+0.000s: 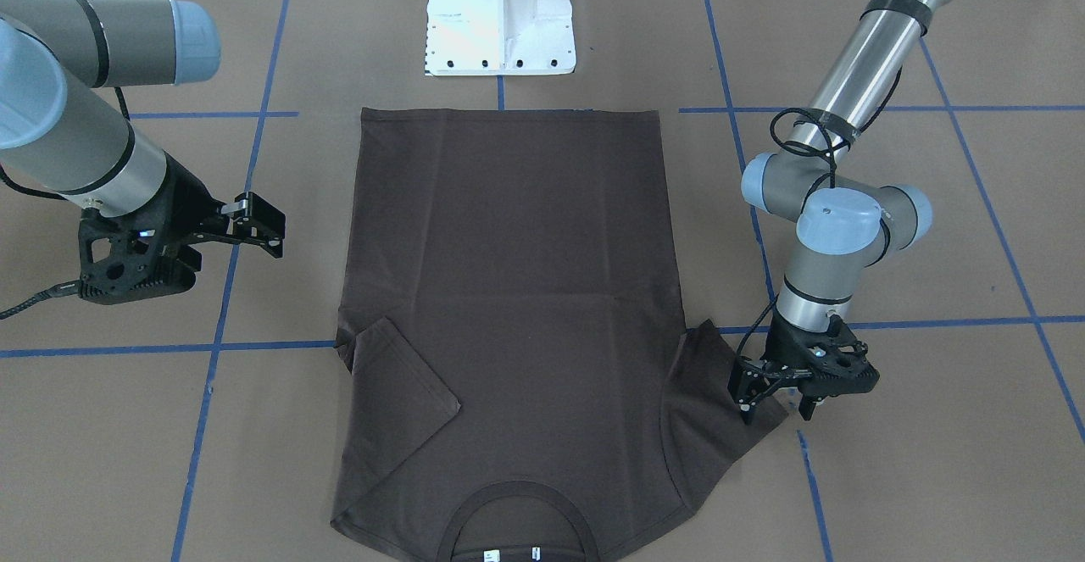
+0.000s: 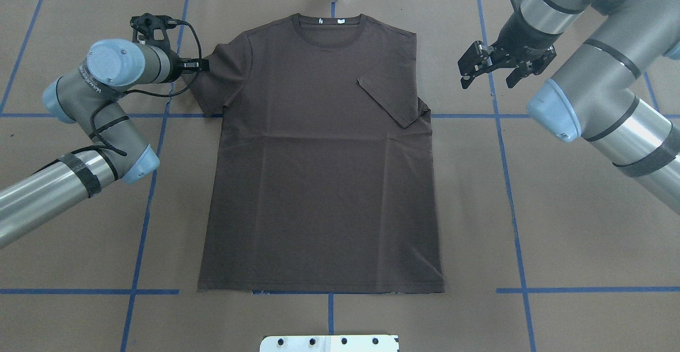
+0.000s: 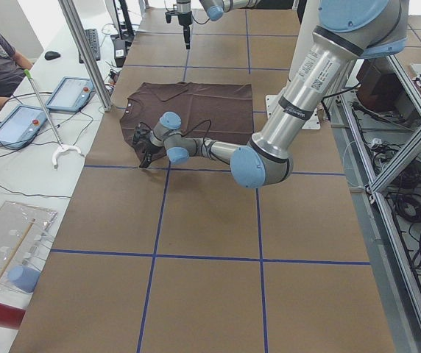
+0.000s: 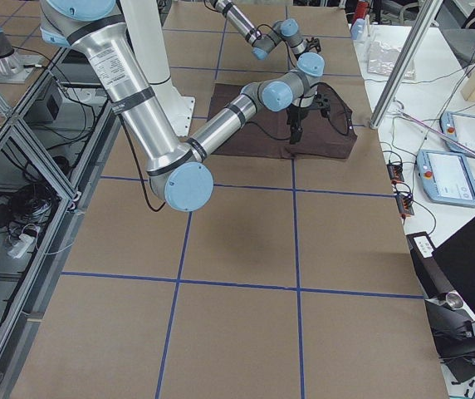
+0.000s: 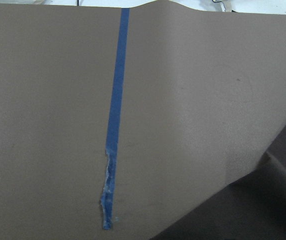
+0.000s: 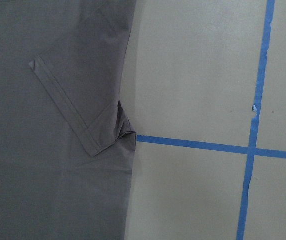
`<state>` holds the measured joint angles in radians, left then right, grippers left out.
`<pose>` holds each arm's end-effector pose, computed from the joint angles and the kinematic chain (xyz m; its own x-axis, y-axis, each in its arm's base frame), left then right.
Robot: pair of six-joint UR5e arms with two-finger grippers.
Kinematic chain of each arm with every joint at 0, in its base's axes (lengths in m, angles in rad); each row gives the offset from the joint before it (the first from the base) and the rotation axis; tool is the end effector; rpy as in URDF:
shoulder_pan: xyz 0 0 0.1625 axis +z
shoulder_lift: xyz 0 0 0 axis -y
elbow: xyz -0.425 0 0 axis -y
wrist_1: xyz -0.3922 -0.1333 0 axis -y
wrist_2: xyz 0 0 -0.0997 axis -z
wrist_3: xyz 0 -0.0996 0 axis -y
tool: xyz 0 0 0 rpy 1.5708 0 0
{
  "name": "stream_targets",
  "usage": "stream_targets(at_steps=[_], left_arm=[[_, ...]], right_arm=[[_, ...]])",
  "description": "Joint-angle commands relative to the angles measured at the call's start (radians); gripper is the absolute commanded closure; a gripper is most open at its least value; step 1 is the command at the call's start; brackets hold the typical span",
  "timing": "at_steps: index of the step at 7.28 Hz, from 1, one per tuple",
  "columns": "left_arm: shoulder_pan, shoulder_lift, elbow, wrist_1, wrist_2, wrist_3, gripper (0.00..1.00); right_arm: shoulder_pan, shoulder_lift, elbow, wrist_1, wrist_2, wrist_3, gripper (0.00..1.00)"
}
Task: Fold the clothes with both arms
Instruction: 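Raise the right gripper away while the left gripper moves to the other sleeve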
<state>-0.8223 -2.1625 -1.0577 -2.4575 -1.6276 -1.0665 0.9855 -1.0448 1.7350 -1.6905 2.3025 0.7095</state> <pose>0.4281 -0.6485 0.4591 0.6772 -0.0203 -0.7355 0.4255 0.8263 0.3690 -0.2978 -0.5701 0.2889 0.6222 -0.0830 0.7784 0.0786 0.9960 0.0434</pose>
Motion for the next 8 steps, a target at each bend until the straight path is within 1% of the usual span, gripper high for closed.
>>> stream_targets(at_steps=[1, 2, 3, 4, 5, 6, 8], left_arm=[[0.000, 0.000, -0.001, 0.000, -0.002, 0.002, 0.30], [0.000, 0.000, -0.001, 0.002, -0.002, 0.002, 0.41], [0.000, 0.000, -0.002, 0.002, -0.002, 0.002, 0.49], [0.000, 0.000, -0.002, 0.002, -0.002, 0.002, 0.60], [0.000, 0.000, -0.005, 0.002, -0.002, 0.005, 0.77], [0.000, -0.002, -0.010, 0.005, -0.003, 0.005, 1.00], [0.000, -0.003, -0.024, 0.011, -0.011, 0.005, 1.00]], right_arm=[[-0.001, 0.000, 0.000, 0.000, 0.000, 0.005, 0.00], [-0.001, 0.000, -0.002, 0.000, 0.000, 0.005, 0.00], [-0.002, 0.002, -0.002, 0.000, 0.000, 0.005, 0.00], [-0.002, 0.002, -0.002, 0.000, 0.000, 0.005, 0.00], [-0.002, 0.002, -0.002, 0.000, 0.000, 0.005, 0.00], [-0.002, 0.002, -0.002, 0.000, 0.000, 0.005, 0.00], [-0.001, 0.002, -0.002, 0.000, 0.000, 0.005, 0.00]])
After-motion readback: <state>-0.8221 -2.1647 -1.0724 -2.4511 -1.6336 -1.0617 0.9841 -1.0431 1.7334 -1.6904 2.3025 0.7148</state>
